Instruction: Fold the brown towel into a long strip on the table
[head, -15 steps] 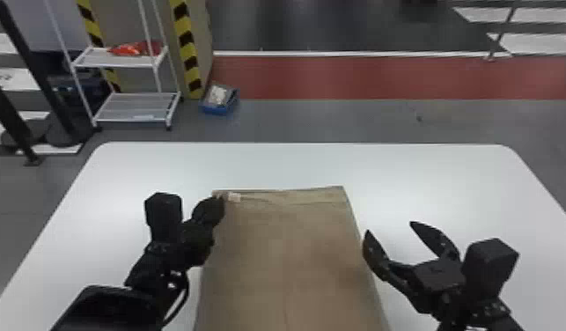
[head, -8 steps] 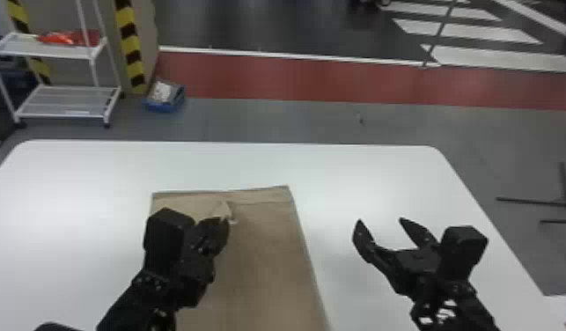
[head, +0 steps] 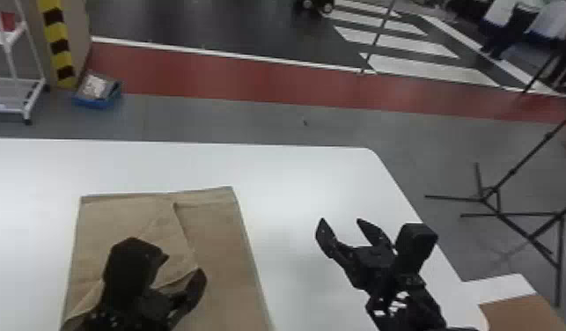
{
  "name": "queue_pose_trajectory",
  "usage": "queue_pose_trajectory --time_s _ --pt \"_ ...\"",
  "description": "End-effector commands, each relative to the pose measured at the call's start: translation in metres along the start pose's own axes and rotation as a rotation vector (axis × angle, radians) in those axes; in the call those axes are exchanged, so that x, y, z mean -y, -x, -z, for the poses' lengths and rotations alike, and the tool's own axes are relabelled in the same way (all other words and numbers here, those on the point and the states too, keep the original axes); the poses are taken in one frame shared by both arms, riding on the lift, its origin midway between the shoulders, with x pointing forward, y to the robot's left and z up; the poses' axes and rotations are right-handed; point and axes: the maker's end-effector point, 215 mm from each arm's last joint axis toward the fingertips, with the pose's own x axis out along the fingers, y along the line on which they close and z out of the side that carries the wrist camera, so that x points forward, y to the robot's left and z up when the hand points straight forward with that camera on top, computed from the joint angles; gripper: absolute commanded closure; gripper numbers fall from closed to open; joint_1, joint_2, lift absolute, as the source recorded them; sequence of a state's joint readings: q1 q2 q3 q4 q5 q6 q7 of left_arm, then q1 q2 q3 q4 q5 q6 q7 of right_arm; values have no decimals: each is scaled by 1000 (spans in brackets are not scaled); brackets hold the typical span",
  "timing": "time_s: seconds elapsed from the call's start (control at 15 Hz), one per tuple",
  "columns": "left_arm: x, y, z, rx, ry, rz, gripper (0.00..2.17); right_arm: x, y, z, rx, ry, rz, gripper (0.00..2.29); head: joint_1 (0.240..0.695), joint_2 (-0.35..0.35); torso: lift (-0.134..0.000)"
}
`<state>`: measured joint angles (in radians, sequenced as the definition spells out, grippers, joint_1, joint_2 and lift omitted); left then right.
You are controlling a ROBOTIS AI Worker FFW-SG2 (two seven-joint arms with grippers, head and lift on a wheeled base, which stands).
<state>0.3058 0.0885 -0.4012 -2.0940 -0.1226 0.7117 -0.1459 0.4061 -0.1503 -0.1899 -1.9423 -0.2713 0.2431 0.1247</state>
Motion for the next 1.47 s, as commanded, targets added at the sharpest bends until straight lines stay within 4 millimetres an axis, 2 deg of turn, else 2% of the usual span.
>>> queue_pose_trajectory --time_s 0.0,0.07,0.13,0.2,0.27,0.33,0.4,0.53,0.6,0.8,0.87,1.0,1.13,1.4 --pt "-37 10 -9 49 21 -79 33 -31 -2 5 -6 -5 -66 211 695 -350 -112" --pt "-56 14 -21 104 32 -122 33 -54 -3 11 -15 3 -112 218 695 -348 -112" --pt "-85 19 -32 170 35 -193 33 -79 -3 19 -30 25 -149 218 695 -321 -112" --pt "-113 22 -30 183 39 -248 33 -100 -2 29 -46 42 -180 218 695 -280 -112" --pt "-131 23 -27 180 48 -274 33 -119 -1 33 -51 47 -214 218 695 -233 -112" --pt "-155 27 -24 183 74 -308 46 -147 3 38 -53 59 -276 248 695 -185 -112" --pt "-170 33 -30 219 84 -331 46 -181 7 42 -45 78 -355 289 695 -91 -112" --pt "-190 42 -39 274 92 -359 46 -232 10 58 -52 117 -463 289 695 2 -112" --pt "-191 42 -37 269 88 -359 46 -251 7 70 -67 133 -498 292 695 49 -112" --pt "-190 38 -35 286 90 -357 49 -288 -12 87 -69 168 -580 404 695 139 -112" --pt "-189 37 -35 289 90 -355 49 -298 -11 92 -76 182 -595 441 695 172 -112" --pt "-190 36 -30 282 89 -355 49 -311 -9 94 -69 222 -596 448 695 191 -112" --pt "-191 36 -30 282 87 -355 49 -308 -8 95 -69 227 -586 448 695 207 -112" --pt "-190 36 -26 274 86 -355 49 -288 -9 81 -24 225 -510 448 695 209 -112"
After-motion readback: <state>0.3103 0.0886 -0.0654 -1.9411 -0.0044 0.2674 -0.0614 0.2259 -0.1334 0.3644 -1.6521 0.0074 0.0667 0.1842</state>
